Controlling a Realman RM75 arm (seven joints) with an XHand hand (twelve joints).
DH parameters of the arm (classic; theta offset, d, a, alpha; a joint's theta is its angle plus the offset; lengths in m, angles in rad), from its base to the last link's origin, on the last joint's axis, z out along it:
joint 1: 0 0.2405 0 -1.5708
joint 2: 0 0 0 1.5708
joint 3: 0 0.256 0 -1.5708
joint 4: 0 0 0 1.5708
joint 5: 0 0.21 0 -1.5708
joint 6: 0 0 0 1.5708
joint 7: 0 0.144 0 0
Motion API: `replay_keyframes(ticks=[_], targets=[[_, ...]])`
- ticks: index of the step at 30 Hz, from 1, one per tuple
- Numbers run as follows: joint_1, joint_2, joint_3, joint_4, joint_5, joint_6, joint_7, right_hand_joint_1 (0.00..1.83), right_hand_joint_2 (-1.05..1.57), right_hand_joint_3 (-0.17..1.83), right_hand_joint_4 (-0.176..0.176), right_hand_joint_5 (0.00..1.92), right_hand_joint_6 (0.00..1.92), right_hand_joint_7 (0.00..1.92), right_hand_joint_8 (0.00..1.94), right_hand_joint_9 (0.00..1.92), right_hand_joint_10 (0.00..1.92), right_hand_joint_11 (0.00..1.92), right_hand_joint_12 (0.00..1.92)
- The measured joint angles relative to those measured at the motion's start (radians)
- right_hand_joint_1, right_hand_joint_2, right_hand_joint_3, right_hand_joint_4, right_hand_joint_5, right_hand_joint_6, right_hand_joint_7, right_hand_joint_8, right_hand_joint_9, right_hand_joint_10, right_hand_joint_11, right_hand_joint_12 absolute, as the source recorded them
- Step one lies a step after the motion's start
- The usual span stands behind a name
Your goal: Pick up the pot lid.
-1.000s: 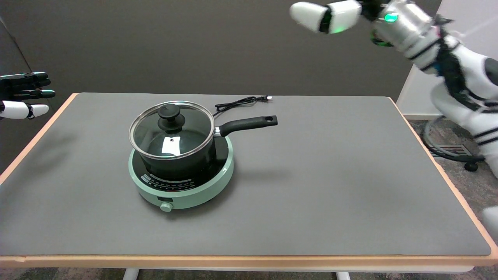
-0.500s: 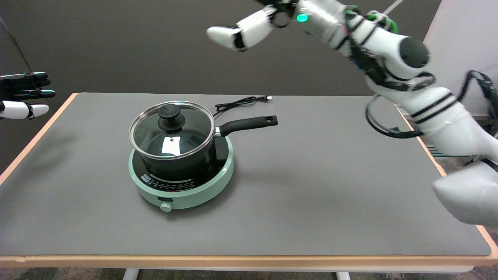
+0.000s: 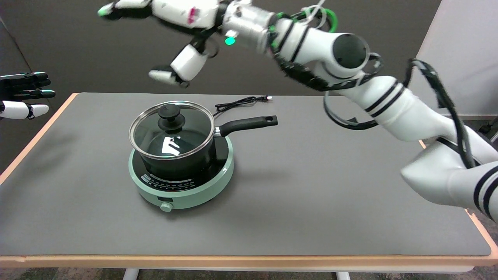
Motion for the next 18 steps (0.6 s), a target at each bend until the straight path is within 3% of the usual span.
replay_keyframes(ticks=[7, 18], targets=[[0.04, -0.083, -0.095, -0.056, -0.044, -0.007, -0.029, 0.66, 0.5, 1.01, 0.129, 0.25, 0.15, 0.41, 0.19, 0.44, 0.3, 0.28, 0.57], [0.083, -0.197, -0.19, -0.178, -0.081, -0.011, -0.051, 0.73, 0.52, 0.98, 0.147, 0.32, 0.16, 0.48, 0.18, 0.52, 0.26, 0.33, 0.52]])
